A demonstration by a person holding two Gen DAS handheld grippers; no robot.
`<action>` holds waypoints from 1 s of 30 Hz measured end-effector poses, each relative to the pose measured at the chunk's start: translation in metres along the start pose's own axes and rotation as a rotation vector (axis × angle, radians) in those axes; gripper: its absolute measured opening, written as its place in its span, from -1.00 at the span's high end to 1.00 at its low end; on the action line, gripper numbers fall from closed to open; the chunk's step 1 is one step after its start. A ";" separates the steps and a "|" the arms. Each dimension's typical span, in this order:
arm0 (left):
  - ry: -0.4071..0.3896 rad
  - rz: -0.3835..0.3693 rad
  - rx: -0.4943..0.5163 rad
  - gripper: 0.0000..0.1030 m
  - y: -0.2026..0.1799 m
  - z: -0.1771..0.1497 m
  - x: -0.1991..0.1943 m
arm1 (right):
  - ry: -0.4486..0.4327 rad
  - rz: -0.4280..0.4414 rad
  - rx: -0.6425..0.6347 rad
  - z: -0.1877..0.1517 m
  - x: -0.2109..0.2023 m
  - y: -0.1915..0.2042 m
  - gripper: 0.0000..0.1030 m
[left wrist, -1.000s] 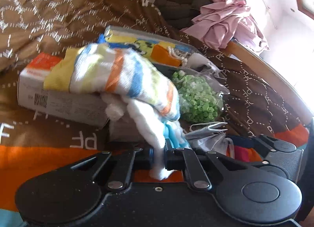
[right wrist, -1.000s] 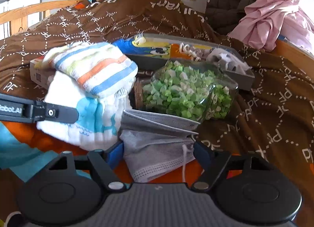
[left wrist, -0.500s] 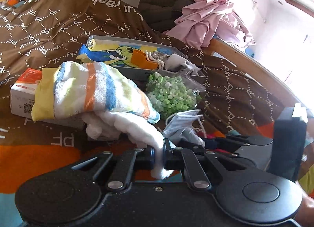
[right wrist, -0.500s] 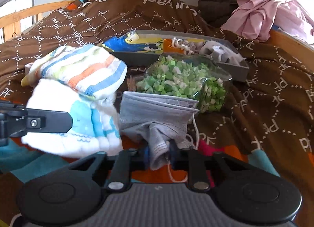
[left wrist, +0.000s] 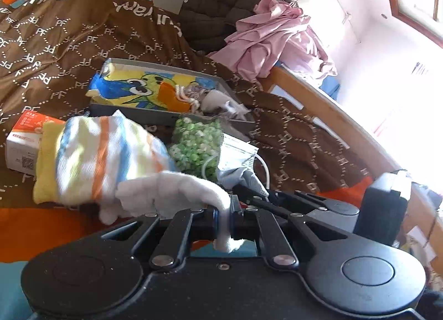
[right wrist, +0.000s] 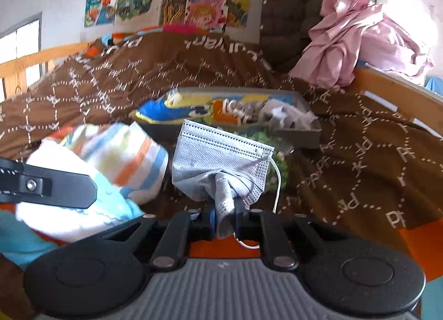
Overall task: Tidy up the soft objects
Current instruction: 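Carry the white cloth and grey mask over the frog tray with both tools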
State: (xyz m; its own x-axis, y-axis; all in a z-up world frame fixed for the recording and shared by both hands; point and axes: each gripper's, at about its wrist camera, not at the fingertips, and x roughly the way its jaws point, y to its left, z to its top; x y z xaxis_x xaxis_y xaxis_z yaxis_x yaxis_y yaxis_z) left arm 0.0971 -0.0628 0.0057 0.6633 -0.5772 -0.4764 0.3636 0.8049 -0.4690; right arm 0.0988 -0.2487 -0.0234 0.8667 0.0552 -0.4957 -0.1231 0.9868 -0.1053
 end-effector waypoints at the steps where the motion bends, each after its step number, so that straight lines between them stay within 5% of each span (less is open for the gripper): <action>1: 0.002 -0.016 -0.005 0.86 -0.001 0.003 -0.002 | -0.011 -0.004 0.009 0.002 -0.003 -0.002 0.73; 12: -0.064 -0.061 0.038 0.85 -0.019 0.054 -0.012 | -0.135 -0.062 0.107 0.014 -0.028 -0.029 0.73; 21: -0.157 0.007 0.076 0.85 -0.016 0.102 0.008 | -0.209 -0.065 0.102 0.024 -0.030 -0.032 0.73; 30: -0.236 0.050 0.124 0.85 0.007 0.149 0.053 | -0.252 0.015 0.137 0.080 0.027 -0.054 0.73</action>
State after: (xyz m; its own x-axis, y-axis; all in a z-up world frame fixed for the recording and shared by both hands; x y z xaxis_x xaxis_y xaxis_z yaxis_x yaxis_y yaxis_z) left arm 0.2325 -0.0674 0.0879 0.8112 -0.4999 -0.3034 0.3944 0.8507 -0.3475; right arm 0.1672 -0.2882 0.0380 0.9602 0.0893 -0.2645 -0.0854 0.9960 0.0261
